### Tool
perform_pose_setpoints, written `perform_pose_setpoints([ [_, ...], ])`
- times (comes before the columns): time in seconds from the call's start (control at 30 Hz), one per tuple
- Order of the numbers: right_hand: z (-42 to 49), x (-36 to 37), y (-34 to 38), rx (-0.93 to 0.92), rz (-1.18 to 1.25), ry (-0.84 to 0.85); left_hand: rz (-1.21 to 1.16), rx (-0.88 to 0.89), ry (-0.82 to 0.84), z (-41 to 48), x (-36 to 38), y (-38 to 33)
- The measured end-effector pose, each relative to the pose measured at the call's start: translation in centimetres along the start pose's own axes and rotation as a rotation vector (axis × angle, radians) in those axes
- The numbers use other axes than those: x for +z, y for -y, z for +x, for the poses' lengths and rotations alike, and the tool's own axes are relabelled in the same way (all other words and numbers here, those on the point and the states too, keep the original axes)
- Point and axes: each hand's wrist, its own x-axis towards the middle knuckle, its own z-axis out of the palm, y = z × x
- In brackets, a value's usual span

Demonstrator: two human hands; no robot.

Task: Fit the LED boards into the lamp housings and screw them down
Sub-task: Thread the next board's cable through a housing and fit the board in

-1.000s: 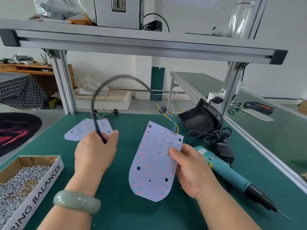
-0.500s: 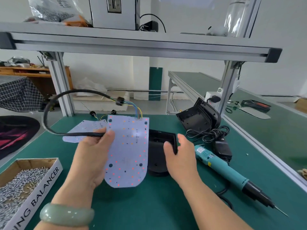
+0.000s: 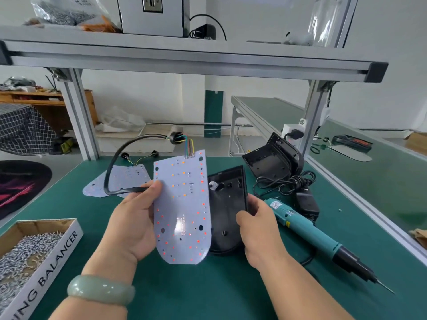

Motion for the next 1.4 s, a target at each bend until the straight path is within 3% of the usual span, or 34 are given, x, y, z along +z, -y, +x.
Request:
perform_pose_setpoints([
  [0.2, -0.1, -0.3, 0.0, -0.058, 0.180, -0.003, -0.123, -0.032, 0.037, 0.1, 0.1, -0.2],
  [0.53, 0.3, -1.0, 0.1, -0.171, 0.246, -0.035, -0.063, 0.050, 0.044, -0.1, 0.9, 0.7],
  [0.8, 0.1, -2.2, 0.5, -0.421, 0.042, -0.054, -0.078, 0.070, 0.023, 0.2, 0.7, -0.4],
  [0.97, 0.3, -2.3, 0.7, -0.492, 0.034, -0.072, -0.109, 0.028, 0.007, 0.0, 0.7, -0.7],
  [1.17, 0.4, -3.0, 0.8, -0.532, -0.032, 0.075, -0.164, 0.097, -0.082, 0.4, 1.2, -0.9],
  [1.3, -0.5, -1.6, 0.5, -0.477, 0.025, 0.167, -0.025, 0.073, -0.046, 0.3, 1.6, 0.1],
  [1.4, -1.0, -0.6, 0.2, -0.396, 0.147, 0.180, 0.252, 0.061, 0.034, -0.1, 2.4, 1.4],
])
